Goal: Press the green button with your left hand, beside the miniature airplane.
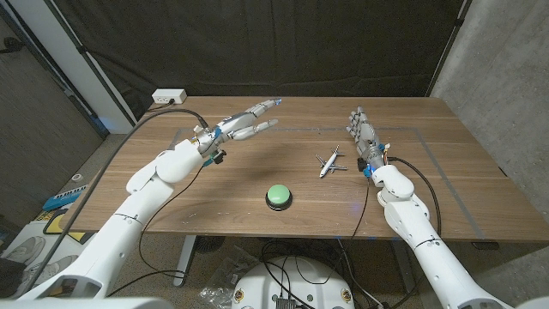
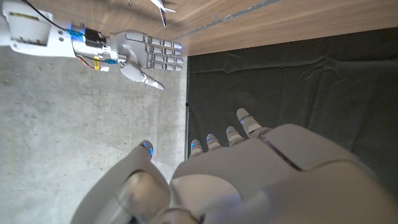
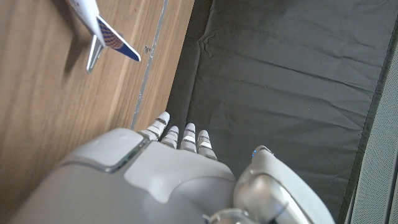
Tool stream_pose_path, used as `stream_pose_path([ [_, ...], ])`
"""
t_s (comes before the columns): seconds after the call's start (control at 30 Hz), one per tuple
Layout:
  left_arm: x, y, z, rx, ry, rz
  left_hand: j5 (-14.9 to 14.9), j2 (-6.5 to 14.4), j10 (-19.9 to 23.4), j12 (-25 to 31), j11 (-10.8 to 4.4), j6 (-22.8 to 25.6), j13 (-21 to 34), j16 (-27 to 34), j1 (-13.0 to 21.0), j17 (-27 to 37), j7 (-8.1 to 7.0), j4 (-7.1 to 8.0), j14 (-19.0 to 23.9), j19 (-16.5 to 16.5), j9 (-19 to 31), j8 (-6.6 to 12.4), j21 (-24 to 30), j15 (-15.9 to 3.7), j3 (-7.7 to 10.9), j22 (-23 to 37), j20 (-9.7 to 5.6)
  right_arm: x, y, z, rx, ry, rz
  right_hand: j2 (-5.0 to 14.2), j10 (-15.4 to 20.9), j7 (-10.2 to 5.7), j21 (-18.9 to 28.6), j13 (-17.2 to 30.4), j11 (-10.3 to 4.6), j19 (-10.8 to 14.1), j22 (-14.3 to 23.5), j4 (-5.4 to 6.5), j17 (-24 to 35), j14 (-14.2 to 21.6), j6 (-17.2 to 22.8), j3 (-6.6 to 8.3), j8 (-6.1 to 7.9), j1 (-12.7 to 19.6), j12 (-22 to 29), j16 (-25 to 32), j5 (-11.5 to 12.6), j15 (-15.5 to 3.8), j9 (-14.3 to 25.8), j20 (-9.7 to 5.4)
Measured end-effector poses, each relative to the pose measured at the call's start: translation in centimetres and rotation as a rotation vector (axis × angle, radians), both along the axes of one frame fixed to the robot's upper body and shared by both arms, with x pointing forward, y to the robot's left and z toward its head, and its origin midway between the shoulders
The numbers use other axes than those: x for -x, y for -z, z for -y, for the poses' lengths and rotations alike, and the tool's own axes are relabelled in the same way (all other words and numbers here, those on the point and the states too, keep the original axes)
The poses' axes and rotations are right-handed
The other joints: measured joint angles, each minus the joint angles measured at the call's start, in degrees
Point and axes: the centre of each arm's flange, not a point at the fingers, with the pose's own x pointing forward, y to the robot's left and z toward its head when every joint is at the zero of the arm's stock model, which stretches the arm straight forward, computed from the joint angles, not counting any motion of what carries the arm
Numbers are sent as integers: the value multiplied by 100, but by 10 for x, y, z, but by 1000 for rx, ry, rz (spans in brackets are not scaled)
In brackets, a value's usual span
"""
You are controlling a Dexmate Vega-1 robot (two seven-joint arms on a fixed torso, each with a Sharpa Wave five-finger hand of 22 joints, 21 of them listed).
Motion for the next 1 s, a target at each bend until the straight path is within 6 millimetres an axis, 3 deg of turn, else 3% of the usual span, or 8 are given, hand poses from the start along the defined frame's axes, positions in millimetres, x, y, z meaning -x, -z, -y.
stream_pose_path([
  [0.4,15,10,11,-168,12,72,-24,0,-9,-84,-157,-30,29,-43,0,0,-30,32,0,0,0,-66,-44,0,77,15,0,3,5,-4,-12,6,5,0,0,0,-35,0,0,0,0,0,0,0,0,0,0,0,0,0,0,0,0,0],
  [0.63,21,19,15,-245,15,101,-88,15,-11,-227,-299,-30,29,-81,15,27,-29,139,0,0,28,-148,-163,0,183,37,0,4,7,-6,-16,7,6,0,0,0,-35,-1,0,0,0,0,29,0,0,0,0,0,0,0,0,0,0,0],
  [0.8,23,26,20,-296,25,112,-132,15,-18,-271,-306,-30,29,-81,11,27,-29,191,0,0,28,-179,-250,0,235,51,0,5,9,-7,-18,8,5,0,0,0,-35,-1,0,0,24,0,29,0,0,0,0,0,0,0,0,0,14,0],
  [0.83,23,29,22,-311,30,115,-132,52,-18,-271,-306,-30,28,-81,-30,34,-29,191,0,0,28,-192,-280,0,235,63,0,5,10,-7,-20,9,4,0,0,0,-35,-1,0,0,29,0,29,0,0,0,0,0,0,0,0,0,26,0],
  [1.0,22,36,28,-344,45,118,-221,-138,-18,-271,-306,-30,28,-81,-338,54,-29,224,0,0,28,-192,-404,0,265,94,0,7,12,-7,-23,12,3,0,0,1,-34,-1,0,0,29,0,28,0,0,0,0,0,0,0,0,0,30,0],
])
